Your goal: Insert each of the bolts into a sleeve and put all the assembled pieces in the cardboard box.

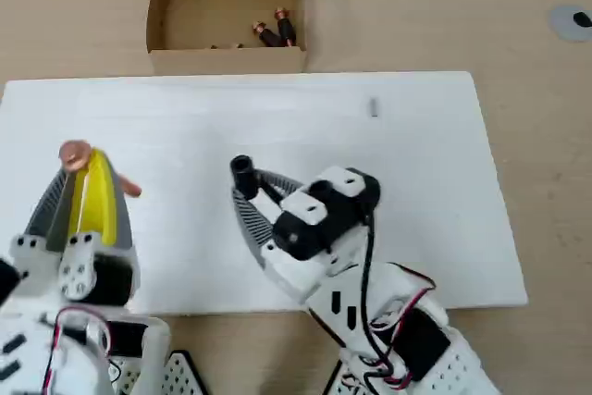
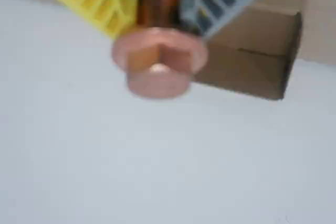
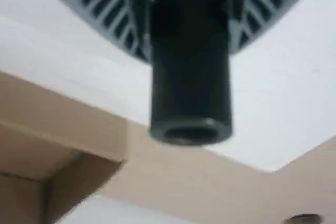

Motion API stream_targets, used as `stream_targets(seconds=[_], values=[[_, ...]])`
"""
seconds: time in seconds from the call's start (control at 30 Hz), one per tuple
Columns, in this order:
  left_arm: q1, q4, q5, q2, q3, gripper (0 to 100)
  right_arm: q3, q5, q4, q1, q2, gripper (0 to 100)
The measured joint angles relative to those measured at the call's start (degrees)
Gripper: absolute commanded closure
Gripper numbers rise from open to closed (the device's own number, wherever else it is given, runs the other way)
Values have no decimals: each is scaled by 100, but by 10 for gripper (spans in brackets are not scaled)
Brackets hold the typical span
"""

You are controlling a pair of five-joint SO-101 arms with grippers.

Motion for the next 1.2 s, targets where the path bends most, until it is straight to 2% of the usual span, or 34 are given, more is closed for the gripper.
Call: stream_targets(seconds=[0.1, 0.2, 0.37, 0.47, 0.9, 1.03, 1.2], values=[[44, -545, 70, 0, 440, 992, 35, -18, -185, -360, 167, 988], [519, -879, 70, 18, 782, 992, 62, -18, -229, -712, 308, 988], [1565, -967, -79, 18, 1125, 993, 211, -18, -229, -914, 369, 988], [1934, -967, -281, 26, 1169, 993, 237, -18, -229, -914, 369, 988], [2013, -501, -422, 26, 923, 994, 413, -26, -466, -923, 378, 988], [1785, -501, -826, 26, 615, 994, 422, -26, -466, -923, 378, 988], [1565, -492, -985, 18, 246, 991, 422, -26, -466, -923, 378, 988]])
